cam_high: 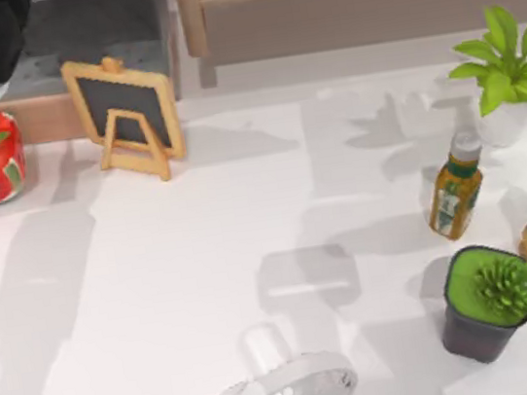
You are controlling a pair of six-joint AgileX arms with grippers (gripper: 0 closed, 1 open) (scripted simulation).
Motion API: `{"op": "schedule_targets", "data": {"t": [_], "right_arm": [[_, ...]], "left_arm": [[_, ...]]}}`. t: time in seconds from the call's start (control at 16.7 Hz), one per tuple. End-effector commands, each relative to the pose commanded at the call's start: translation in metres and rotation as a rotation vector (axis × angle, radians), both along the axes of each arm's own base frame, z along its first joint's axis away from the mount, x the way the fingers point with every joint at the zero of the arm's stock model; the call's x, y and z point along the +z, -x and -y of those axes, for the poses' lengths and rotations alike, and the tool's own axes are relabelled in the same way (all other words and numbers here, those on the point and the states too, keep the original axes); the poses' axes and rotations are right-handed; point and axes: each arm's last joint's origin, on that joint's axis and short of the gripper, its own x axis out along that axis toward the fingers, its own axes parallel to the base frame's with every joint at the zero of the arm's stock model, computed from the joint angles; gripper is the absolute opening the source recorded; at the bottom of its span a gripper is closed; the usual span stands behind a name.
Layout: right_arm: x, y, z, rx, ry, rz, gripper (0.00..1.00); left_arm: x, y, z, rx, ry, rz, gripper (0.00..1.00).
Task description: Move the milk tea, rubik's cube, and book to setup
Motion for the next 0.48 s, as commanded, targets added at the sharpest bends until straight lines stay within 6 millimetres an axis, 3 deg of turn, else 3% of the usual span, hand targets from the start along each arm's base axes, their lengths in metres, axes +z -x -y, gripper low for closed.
{"op": "schedule_targets", "data": {"t": [0.48], "right_arm": [[0.0000,0.0000,0.0000,0.000,0.000,0.000,1.00]], "left_arm": [[0.0085,0.0081,-0.0016,0.004,-0.002,-0.001,0.00]]}}
